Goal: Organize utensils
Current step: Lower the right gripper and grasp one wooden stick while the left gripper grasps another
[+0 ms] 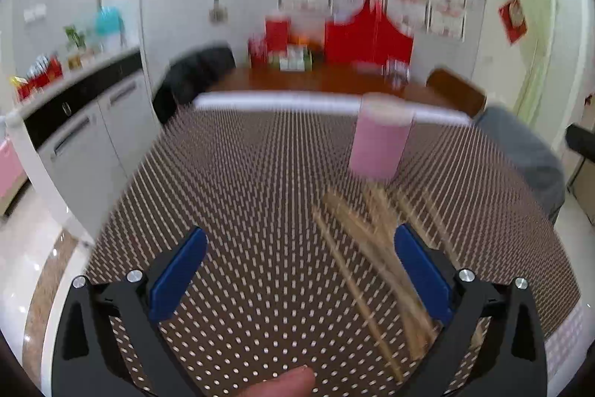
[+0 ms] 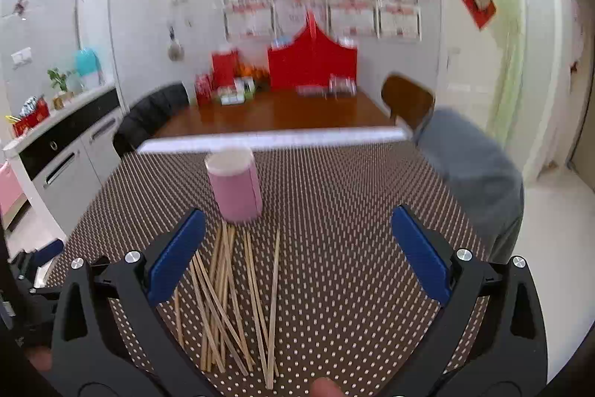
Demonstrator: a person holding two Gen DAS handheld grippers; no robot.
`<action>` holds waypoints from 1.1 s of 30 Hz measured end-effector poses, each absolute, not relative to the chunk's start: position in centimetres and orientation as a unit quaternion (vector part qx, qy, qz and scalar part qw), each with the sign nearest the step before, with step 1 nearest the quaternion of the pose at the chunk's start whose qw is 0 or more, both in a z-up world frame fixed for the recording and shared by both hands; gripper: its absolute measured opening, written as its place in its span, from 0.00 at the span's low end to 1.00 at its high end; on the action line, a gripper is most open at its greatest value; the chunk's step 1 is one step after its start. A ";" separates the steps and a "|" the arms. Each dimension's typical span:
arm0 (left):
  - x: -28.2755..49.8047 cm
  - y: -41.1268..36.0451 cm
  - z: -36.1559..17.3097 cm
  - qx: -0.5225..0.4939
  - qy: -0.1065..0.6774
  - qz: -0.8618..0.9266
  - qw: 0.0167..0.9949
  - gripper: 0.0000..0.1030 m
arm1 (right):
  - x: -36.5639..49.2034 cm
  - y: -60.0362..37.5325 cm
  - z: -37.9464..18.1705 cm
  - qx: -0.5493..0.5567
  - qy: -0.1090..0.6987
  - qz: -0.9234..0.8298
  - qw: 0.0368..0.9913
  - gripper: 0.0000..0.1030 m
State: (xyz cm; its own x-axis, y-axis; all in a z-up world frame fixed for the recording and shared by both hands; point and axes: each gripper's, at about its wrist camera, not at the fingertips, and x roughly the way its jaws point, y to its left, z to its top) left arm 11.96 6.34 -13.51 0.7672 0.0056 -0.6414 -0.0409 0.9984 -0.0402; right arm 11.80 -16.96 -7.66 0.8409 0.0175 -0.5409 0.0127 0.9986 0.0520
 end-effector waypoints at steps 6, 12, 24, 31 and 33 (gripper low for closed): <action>15.0 5.6 -19.7 -0.007 0.429 -0.007 0.903 0.96 | 13.1 -18.6 -12.6 0.052 0.365 -0.014 0.929 0.95; 16.4 4.9 -23.0 0.018 0.464 -0.001 0.886 0.96 | 15.1 -19.4 -17.2 0.054 0.442 0.008 0.895 0.95; 15.5 2.6 -23.5 0.023 0.460 0.076 0.885 0.96 | 19.9 -17.8 -20.1 -0.020 0.492 0.135 0.860 0.76; 16.4 1.1 -23.3 0.045 0.469 0.116 0.874 0.96 | 20.7 -20.1 -18.6 -0.068 0.492 0.150 0.855 0.38; 16.6 1.2 -23.1 0.046 0.475 0.120 0.871 0.96 | 21.2 -19.8 -18.6 -0.077 0.491 0.154 0.854 0.38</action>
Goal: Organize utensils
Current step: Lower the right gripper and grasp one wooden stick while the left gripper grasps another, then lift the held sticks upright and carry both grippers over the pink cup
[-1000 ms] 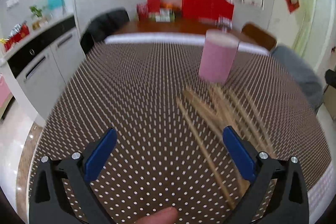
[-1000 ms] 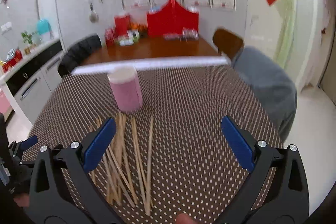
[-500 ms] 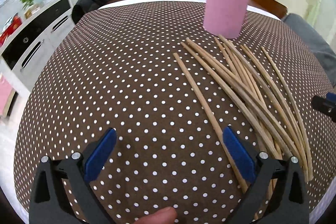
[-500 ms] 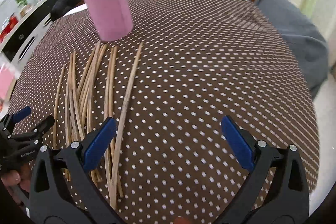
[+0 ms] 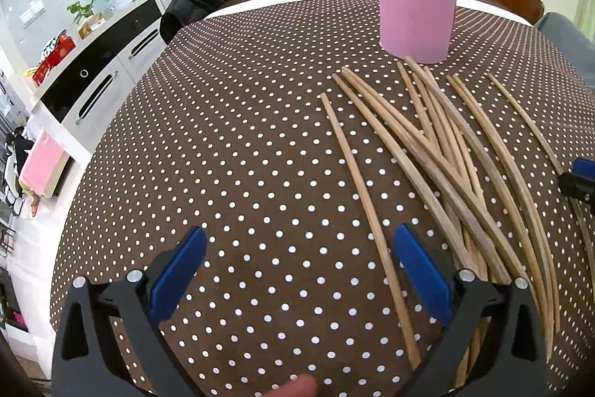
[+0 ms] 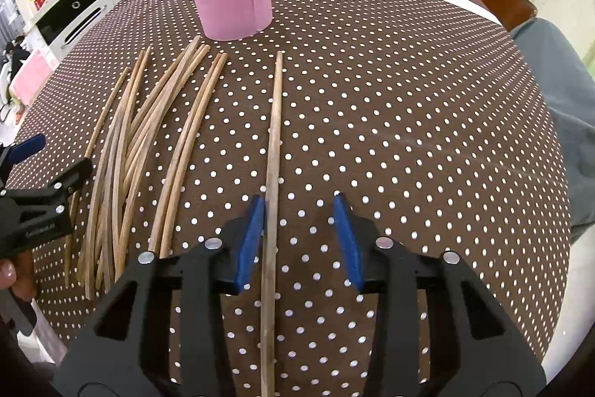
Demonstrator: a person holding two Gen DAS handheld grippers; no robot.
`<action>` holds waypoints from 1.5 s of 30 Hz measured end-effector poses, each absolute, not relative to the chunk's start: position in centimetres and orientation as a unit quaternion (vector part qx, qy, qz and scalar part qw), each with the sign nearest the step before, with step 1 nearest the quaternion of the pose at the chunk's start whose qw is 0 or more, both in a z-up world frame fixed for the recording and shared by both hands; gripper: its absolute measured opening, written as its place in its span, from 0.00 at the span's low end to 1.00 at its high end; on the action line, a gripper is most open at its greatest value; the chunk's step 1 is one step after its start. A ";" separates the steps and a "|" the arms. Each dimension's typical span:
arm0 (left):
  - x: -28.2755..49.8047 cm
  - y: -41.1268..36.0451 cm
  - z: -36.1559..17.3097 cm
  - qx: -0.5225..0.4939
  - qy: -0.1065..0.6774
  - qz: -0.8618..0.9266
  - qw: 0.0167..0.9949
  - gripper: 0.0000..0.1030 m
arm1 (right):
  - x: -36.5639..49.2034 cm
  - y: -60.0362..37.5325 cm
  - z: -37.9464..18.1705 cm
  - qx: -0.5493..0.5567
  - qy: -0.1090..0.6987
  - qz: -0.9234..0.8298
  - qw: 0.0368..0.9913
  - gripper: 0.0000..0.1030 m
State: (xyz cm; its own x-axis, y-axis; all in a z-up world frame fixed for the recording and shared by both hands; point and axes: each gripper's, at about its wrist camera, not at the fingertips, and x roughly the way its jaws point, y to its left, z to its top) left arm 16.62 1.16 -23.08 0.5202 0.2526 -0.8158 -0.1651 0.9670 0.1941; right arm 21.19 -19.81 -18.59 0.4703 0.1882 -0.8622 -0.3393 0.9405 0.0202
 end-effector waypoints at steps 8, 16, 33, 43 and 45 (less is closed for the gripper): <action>19.1 1.2 -22.7 0.051 0.483 0.070 0.871 0.81 | 24.0 -18.8 -19.1 -0.083 0.492 0.141 0.855 0.37; 19.2 0.8 -22.2 0.018 0.490 -0.047 0.870 0.07 | 23.5 -18.8 -19.0 -0.046 0.496 0.142 0.856 0.06; 15.7 8.2 -16.2 -0.086 0.370 -0.054 0.923 0.05 | 20.0 -23.2 -13.2 0.128 0.375 0.214 0.893 0.06; 19.0 5.6 -7.8 -0.085 0.220 -0.096 0.967 0.05 | 22.0 -23.4 -6.5 0.154 0.279 0.244 0.916 0.06; 19.8 5.2 -6.5 -0.090 0.197 -0.104 0.971 0.05 | 22.9 -22.9 -4.9 0.152 0.258 0.249 0.921 0.06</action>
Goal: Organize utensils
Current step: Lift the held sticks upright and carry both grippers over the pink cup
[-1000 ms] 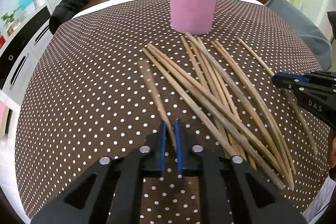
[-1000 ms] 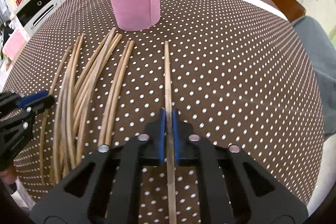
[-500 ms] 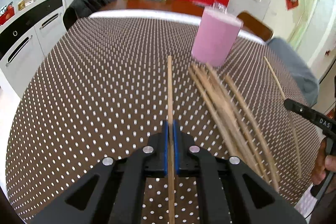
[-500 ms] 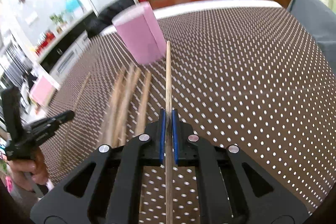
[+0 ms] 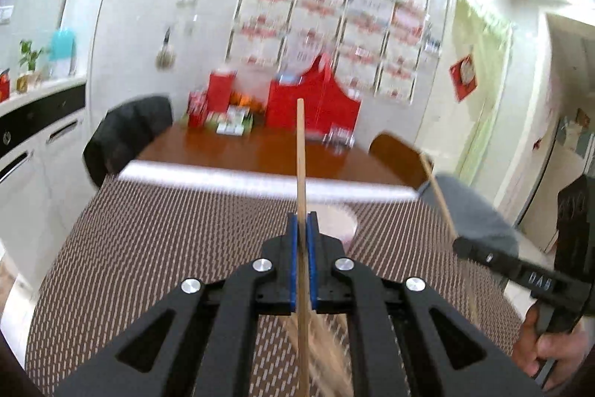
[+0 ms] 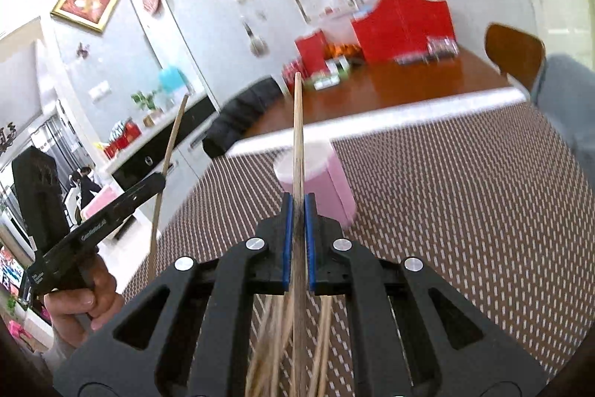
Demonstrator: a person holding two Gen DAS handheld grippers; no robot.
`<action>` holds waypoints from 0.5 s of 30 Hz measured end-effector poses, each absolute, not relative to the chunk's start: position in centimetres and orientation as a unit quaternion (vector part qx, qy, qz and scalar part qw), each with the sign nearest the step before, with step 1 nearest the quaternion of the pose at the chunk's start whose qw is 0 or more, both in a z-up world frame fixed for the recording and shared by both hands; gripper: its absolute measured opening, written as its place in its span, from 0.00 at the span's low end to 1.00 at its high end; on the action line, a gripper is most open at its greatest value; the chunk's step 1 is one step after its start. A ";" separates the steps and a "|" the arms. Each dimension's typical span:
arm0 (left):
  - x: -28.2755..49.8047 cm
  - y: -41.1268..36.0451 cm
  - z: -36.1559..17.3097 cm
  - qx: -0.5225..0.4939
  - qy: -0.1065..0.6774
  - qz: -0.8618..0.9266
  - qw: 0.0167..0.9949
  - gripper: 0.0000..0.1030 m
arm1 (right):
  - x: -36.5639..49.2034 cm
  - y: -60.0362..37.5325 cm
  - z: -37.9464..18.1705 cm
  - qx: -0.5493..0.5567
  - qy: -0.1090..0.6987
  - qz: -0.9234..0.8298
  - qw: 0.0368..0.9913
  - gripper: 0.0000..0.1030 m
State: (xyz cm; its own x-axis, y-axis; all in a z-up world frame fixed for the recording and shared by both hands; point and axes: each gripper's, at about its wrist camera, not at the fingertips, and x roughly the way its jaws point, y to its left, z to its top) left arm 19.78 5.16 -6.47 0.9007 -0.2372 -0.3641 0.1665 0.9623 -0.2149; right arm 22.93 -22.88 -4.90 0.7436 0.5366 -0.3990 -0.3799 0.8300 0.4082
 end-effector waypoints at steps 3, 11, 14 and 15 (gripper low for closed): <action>21.6 4.7 -4.1 -0.099 0.157 -0.122 0.975 0.05 | 24.8 -22.2 -2.6 0.152 0.227 0.253 0.928 0.06; 28.3 3.2 -1.5 -0.125 0.089 -0.177 0.972 0.05 | 29.7 -20.8 1.9 0.162 0.161 0.254 0.940 0.06; 30.6 2.8 -1.7 -0.130 0.078 -0.187 0.970 0.05 | 31.5 -20.4 2.1 0.173 0.153 0.252 0.940 0.06; 31.3 2.6 -1.9 -0.129 0.076 -0.188 0.971 0.05 | 32.3 -20.3 2.0 0.175 0.149 0.247 0.941 0.06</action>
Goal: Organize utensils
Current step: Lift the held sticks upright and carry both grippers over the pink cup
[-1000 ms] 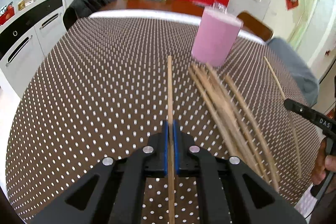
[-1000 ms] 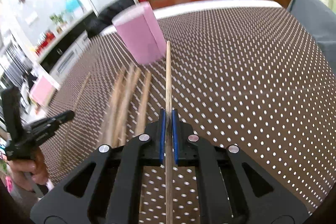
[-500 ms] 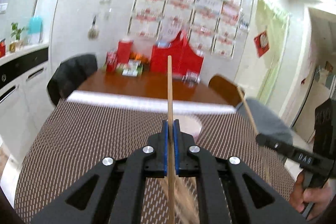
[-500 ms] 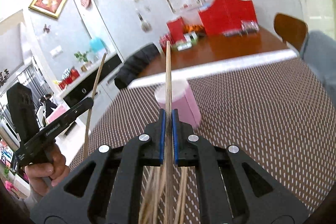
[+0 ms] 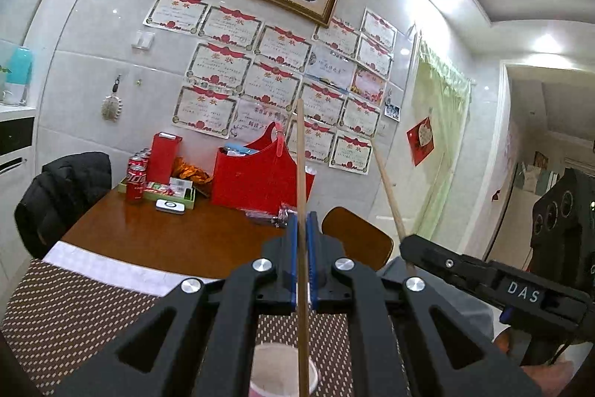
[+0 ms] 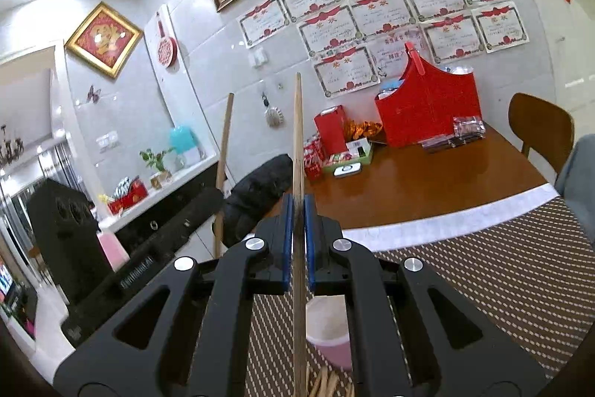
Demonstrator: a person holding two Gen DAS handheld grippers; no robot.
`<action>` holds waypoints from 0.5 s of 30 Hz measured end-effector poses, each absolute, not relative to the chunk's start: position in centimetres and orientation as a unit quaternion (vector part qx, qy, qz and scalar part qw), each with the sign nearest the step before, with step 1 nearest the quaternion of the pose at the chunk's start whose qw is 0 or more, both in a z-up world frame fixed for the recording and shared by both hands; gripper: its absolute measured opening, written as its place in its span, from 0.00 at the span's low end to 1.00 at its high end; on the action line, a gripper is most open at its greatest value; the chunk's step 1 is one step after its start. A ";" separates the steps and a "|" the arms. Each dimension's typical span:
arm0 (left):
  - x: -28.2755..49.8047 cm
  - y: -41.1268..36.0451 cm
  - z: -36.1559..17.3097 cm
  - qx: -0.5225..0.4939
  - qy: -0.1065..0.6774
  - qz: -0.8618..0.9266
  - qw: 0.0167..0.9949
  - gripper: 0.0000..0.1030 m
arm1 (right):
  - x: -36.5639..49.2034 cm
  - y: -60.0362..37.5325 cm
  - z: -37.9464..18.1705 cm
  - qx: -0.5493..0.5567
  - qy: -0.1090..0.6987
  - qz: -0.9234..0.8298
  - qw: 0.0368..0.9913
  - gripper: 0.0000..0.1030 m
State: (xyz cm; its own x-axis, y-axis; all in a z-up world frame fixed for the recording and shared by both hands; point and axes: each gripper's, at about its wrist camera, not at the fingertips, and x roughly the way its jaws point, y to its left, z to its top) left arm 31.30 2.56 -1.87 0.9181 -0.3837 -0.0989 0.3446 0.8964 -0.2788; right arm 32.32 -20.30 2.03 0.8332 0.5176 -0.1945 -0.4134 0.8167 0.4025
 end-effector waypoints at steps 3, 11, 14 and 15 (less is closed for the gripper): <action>33.1 1.9 -2.8 -0.123 0.073 -0.190 0.971 0.05 | 34.4 -19.9 1.2 0.184 0.147 0.242 0.941 0.06; 37.9 1.5 -5.7 -0.128 0.090 -0.178 0.972 0.05 | 39.1 -19.3 -1.3 0.214 0.149 0.235 0.936 0.06; 38.9 1.7 -7.2 -0.130 0.098 -0.170 0.972 0.05 | 40.2 -18.9 -2.4 0.220 0.148 0.233 0.936 0.06; 39.1 1.8 -7.6 -0.131 0.100 -0.167 0.972 0.05 | 40.4 -18.9 -2.7 0.221 0.148 0.232 0.936 0.06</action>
State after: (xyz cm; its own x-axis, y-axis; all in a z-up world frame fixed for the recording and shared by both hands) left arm 39.06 1.77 -7.59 0.9240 -0.3516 -0.1504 0.2992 0.9096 -0.2884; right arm 40.44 -18.91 -2.74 0.8488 0.4994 -0.1735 -0.3688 0.7945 0.4825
